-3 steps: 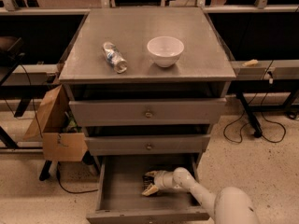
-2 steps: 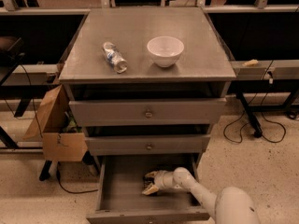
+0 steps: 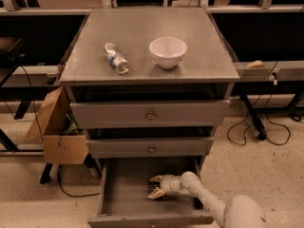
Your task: Pick rxbar chocolate from bottom drawer and place on counter
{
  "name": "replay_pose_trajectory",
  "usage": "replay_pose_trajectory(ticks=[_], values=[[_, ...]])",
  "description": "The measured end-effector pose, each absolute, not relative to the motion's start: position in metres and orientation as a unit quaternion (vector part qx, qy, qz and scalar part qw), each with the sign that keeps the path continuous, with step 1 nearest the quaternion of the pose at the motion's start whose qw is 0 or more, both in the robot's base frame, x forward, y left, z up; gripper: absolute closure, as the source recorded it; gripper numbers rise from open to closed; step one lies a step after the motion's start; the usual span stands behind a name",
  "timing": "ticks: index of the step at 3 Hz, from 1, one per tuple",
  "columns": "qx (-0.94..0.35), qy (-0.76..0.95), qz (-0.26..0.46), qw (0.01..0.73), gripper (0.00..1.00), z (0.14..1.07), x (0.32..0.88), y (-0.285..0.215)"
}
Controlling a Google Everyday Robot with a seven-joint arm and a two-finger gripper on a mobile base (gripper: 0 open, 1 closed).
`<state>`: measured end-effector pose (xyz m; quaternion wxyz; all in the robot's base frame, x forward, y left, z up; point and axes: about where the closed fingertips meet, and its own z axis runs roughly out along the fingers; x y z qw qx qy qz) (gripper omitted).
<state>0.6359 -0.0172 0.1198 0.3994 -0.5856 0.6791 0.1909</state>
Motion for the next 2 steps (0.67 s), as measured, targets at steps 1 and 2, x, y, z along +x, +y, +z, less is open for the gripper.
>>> replay_pose_trajectory(ticks=[1,2], values=[[-0.598,0.664,0.182,0.411,1.00,0.141,0.631,-0.034],[-0.617,0.647,0.182,0.410,1.00,0.175,0.614,-0.051]])
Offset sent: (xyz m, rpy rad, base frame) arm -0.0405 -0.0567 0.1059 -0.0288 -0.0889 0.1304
